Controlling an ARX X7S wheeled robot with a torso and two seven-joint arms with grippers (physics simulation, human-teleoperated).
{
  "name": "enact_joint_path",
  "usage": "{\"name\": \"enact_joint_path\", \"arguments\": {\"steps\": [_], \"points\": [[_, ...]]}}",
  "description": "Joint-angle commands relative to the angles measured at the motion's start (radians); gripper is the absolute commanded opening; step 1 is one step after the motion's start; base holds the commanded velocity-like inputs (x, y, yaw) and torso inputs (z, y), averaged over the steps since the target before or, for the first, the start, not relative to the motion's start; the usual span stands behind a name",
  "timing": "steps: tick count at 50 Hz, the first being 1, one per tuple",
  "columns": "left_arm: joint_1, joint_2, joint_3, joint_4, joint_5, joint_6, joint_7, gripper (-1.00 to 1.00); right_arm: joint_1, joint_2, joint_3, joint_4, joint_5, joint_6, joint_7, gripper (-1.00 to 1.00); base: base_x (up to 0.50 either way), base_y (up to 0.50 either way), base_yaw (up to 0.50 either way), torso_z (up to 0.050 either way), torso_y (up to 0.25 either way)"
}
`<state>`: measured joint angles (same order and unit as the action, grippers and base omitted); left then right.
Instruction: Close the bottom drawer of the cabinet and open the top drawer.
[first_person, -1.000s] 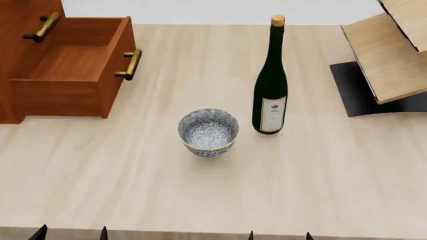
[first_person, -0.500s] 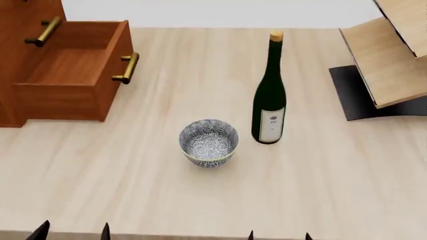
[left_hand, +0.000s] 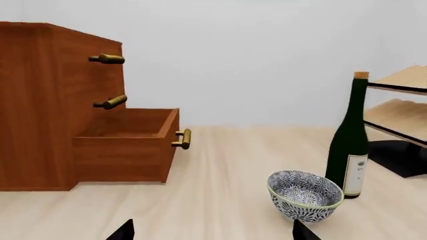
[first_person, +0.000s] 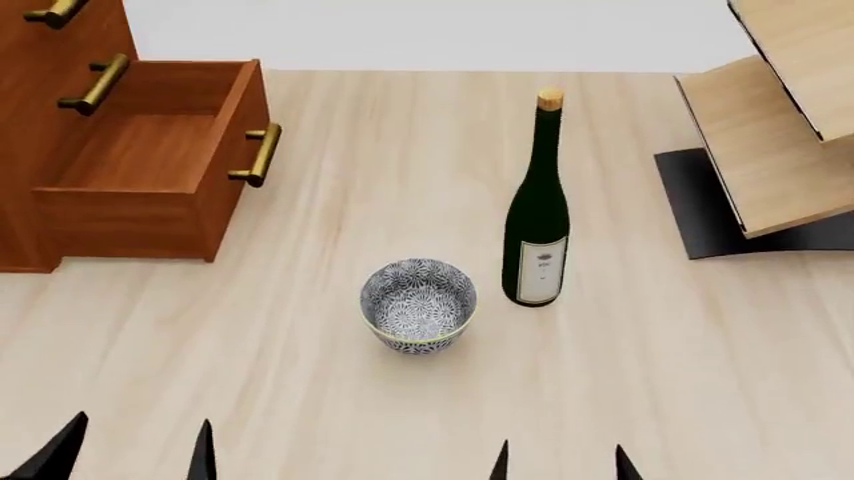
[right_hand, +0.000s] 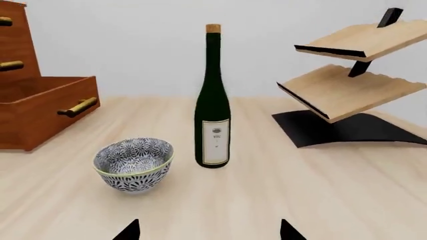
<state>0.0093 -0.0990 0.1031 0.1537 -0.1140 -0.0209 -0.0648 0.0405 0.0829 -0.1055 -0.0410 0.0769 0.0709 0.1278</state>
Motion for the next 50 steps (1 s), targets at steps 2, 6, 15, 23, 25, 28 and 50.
{"name": "enact_joint_path", "arguments": {"steps": [2, 6, 15, 23, 25, 28, 50], "points": [[-0.028, -0.033, 0.009, 0.119, -0.017, -0.077, -0.019, 1.0, 0.024, 0.03, -0.014, -0.086, 0.006, 0.074, 0.023, 1.0, 0.0, 0.0, 0.0, 0.05, 0.0], [-0.076, -0.048, 0.005, 0.175, -0.042, -0.128, -0.011, 1.0, 0.048, 0.044, -0.012, -0.114, 0.008, 0.112, 0.029, 1.0, 0.0, 0.0, 0.0, 0.05, 0.0], [-0.186, -0.076, -0.007, 0.274, -0.107, -0.241, 0.004, 1.0, 0.086, 0.063, 0.004, -0.197, 0.04, 0.203, 0.033, 1.0, 0.0, 0.0, 0.0, 0.05, 0.0], [-0.407, -0.131, -0.053, 0.386, -0.149, -0.397, -0.013, 1.0, 0.178, 0.084, 0.036, -0.298, 0.093, 0.365, 0.043, 1.0, 0.0, 0.0, 0.0, 0.006, 0.0], [-0.434, -0.136, -0.059, 0.403, -0.159, -0.428, -0.019, 1.0, 0.191, 0.089, 0.037, -0.309, 0.094, 0.38, 0.046, 1.0, 0.0, 0.0, 0.0, 0.0, 0.0], [-0.496, -0.144, -0.076, 0.438, -0.192, -0.486, -0.024, 1.0, 0.223, 0.098, 0.041, -0.335, 0.102, 0.427, 0.05, 1.0, 0.0, 0.0, 0.0, 0.0, 0.0], [-0.885, -0.182, -0.146, 0.533, -0.313, -0.738, -0.08, 1.0, 0.413, 0.145, 0.058, -0.437, 0.165, 0.651, 0.052, 1.0, 0.0, 0.0, 0.0, 0.0, 0.0]]}}
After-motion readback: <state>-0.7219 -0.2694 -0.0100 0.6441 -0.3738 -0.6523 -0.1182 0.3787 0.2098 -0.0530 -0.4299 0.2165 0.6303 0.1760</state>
